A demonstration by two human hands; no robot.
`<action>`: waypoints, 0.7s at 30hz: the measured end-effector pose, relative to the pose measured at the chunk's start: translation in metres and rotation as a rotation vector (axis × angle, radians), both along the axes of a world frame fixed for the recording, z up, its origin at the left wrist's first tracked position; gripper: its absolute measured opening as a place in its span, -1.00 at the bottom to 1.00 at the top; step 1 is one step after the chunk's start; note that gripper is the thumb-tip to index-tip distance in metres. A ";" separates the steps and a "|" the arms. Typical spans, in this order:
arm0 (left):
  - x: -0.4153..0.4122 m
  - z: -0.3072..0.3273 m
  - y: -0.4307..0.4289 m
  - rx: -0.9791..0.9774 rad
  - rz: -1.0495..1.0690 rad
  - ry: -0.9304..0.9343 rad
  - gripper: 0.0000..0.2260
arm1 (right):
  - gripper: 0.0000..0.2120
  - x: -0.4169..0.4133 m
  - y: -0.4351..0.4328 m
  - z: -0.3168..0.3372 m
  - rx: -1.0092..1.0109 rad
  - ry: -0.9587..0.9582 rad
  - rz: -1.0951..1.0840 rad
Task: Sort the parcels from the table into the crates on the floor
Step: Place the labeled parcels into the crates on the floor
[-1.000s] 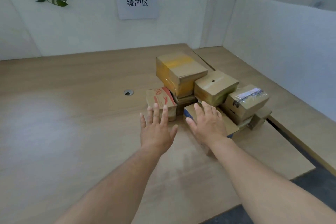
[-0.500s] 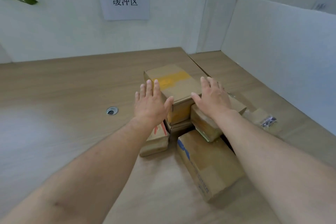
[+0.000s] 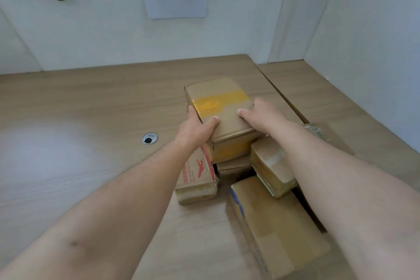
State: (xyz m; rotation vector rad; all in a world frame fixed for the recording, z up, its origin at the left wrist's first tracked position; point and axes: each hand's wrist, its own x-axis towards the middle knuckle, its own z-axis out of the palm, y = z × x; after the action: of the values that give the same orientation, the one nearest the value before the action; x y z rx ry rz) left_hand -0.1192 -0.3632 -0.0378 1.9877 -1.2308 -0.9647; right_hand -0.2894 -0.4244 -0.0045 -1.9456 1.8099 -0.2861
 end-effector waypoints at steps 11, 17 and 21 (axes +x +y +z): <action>0.032 0.035 0.082 -0.169 0.184 0.031 -0.14 | -0.35 0.034 0.057 0.022 -0.001 -0.210 0.163; 0.037 0.030 0.153 -0.185 0.307 0.029 -0.26 | -0.41 0.048 0.108 0.015 0.084 -0.307 0.322; 0.037 0.020 0.201 -0.179 0.396 0.036 -0.37 | -0.35 0.061 0.139 0.002 0.164 -0.358 0.337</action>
State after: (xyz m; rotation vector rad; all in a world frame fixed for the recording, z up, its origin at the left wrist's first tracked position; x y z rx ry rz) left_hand -0.0818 -0.1625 -0.0176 1.9609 -0.8262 -0.6656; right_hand -0.2286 -0.2852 -0.0028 -1.9005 1.2207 -0.3366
